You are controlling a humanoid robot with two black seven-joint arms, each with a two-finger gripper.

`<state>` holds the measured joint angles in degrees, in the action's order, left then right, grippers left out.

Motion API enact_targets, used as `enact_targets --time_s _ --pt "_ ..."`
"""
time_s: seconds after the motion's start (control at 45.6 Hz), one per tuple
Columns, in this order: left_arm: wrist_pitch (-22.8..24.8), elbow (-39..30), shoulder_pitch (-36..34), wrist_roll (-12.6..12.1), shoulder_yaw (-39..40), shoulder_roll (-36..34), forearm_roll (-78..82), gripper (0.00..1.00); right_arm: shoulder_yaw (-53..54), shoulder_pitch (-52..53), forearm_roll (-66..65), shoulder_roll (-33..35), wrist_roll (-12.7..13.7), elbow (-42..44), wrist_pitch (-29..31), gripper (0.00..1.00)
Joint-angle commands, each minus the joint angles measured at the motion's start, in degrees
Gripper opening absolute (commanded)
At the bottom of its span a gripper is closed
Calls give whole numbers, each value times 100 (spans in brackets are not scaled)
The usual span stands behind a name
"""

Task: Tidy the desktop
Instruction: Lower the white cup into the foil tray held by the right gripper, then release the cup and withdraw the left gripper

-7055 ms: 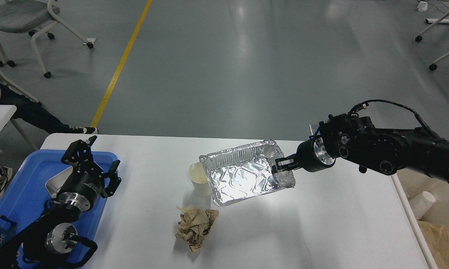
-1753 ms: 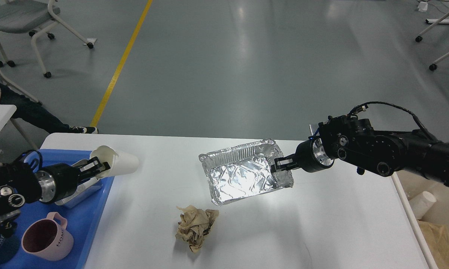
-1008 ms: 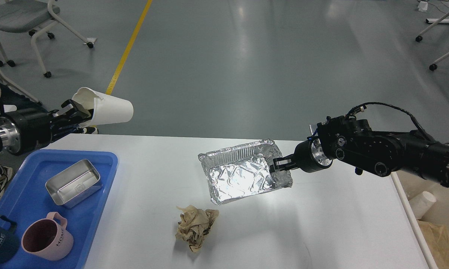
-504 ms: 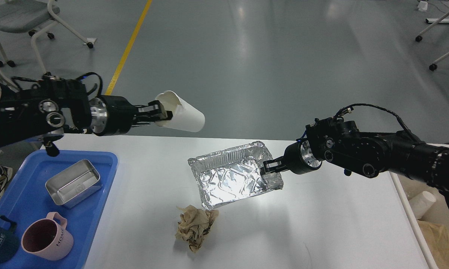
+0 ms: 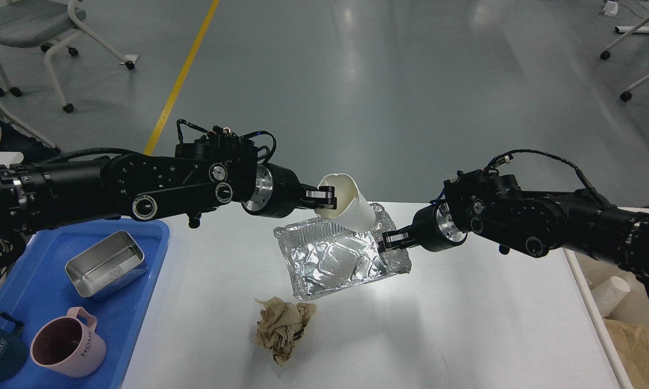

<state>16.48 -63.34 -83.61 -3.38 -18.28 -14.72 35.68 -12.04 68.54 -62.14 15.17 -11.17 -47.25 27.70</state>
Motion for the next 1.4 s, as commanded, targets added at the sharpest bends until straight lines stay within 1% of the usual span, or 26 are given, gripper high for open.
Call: enact_targets --time_s 0.0,0.372,0.482,0.592,0.723,0.767,0.789,0.854,0.876,0.92,1.008,1.03,1.052,1.227,1.38 --pt "5 111 -23 -31 -158 110 9 0 9 -7 0 21 1 -3 -2 0" --pt "57 102 -261 -75 -518 180 9 0 27 -60 9 12 1 32 -19 0" --pt "57 102 -269 -75 -808 171 9 2 35 -60 9 -6 9 32 -19 0" --pt "57 58 -269 -75 -835 145 9 3 35 -60 9 -6 9 41 -19 0" --pt "49 120 -261 -84 -844 180 9 6 35 -60 9 -14 1 41 -19 0" --pt "23 129 -252 -84 -844 206 9 11 35 -60 9 -23 1 41 -19 0" --pt "-4 137 -252 -84 -835 241 9 16 35 -60 9 -23 9 41 -19 0" --pt "-39 181 -217 -92 -809 364 0 42 35 -60 9 -41 1 41 -19 0" --pt "-57 208 -208 -92 -800 391 0 48 44 -60 9 -41 1 41 -19 0" --pt "-127 278 -182 -84 -782 452 0 56 44 -60 9 -41 9 41 -19 0" --pt "-259 366 -164 4 -756 549 -9 80 44 -60 9 -41 1 41 -19 0" --pt "-268 366 -164 22 -756 549 -9 84 35 -60 9 -32 1 41 -19 0" --pt "-268 366 -164 31 -747 558 -9 86 35 -60 9 -32 1 41 -19 0" --pt "-399 366 -164 31 -703 558 -17 86 44 -60 9 -49 1 41 -19 0" --pt "-356 349 -181 39 -440 400 -184 86 44 -86 9 -49 1 67 -19 0"
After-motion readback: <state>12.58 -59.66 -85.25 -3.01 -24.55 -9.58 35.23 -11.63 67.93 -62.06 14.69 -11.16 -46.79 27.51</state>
